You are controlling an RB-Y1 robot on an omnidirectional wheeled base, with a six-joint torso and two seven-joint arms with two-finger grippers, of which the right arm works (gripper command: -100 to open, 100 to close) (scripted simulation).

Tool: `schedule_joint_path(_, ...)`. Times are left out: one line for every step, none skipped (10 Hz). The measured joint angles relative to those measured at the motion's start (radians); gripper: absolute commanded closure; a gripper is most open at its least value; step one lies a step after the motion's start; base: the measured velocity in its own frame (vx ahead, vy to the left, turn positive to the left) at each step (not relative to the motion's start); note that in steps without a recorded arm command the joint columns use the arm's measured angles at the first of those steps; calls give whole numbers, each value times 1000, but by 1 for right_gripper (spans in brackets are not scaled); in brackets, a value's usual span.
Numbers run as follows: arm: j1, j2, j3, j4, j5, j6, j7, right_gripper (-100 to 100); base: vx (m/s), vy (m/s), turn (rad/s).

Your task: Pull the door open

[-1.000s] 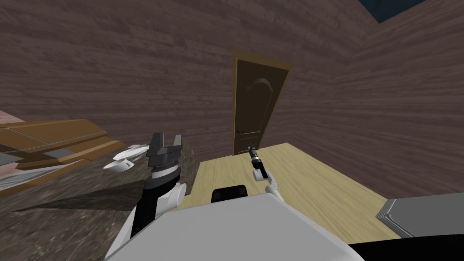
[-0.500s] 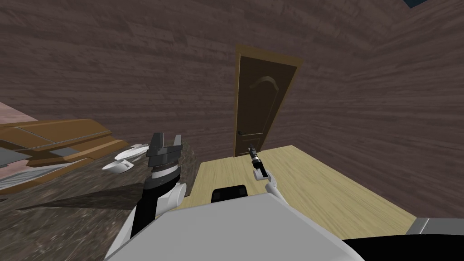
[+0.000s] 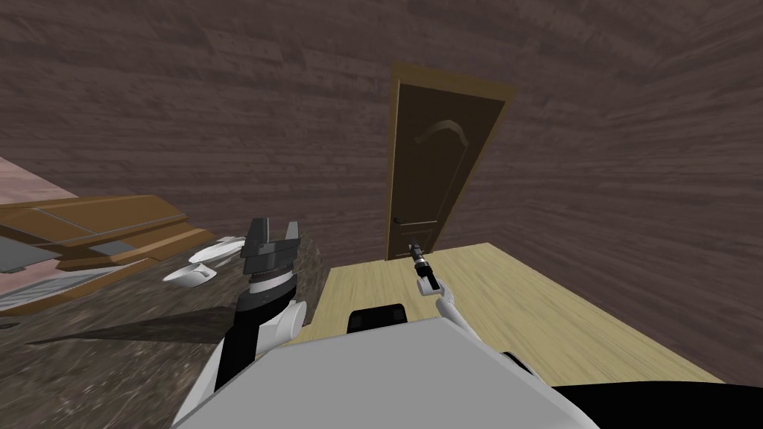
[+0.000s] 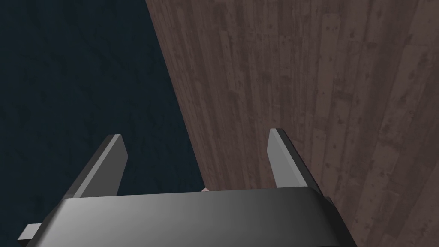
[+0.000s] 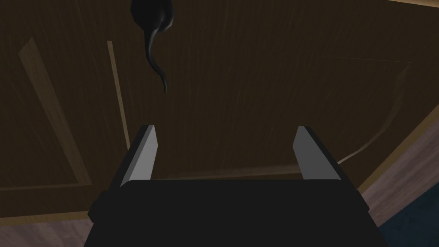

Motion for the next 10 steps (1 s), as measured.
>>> schedule_joint_path(-8, -2, 1, 24, -2, -6, -2, -100, 98, -41, 62)
schedule_joint_path(-17, -8, 1, 44, -5, -8, -5, -100, 96, -24, 65)
schedule_joint_path(-28, -12, 1, 70, -8, -13, -9, -100, 98, -26, 66)
schedule_joint_path(-38, -17, 2, 95, -11, -19, -12, -100, 99, -37, 66)
schedule_joint_path(-50, -22, 2, 120, -14, -22, -16, -100, 99, -48, 56)
schedule_joint_path(-65, -28, 2, 156, -16, -33, -21, -100, 128, -56, 81)
schedule_joint_path(-78, -34, 3, 190, -20, -41, -25, -100, 124, -47, 89)
schedule_joint_path(-86, -39, 3, 207, -23, -41, -28, -100, 99, -40, 69)
schedule_joint_path(-95, -43, 3, 226, -26, -41, -31, -100, 83, -47, 44)
schedule_joint_path(-99, -47, 3, 238, -28, -42, -34, -100, 90, -53, 41)
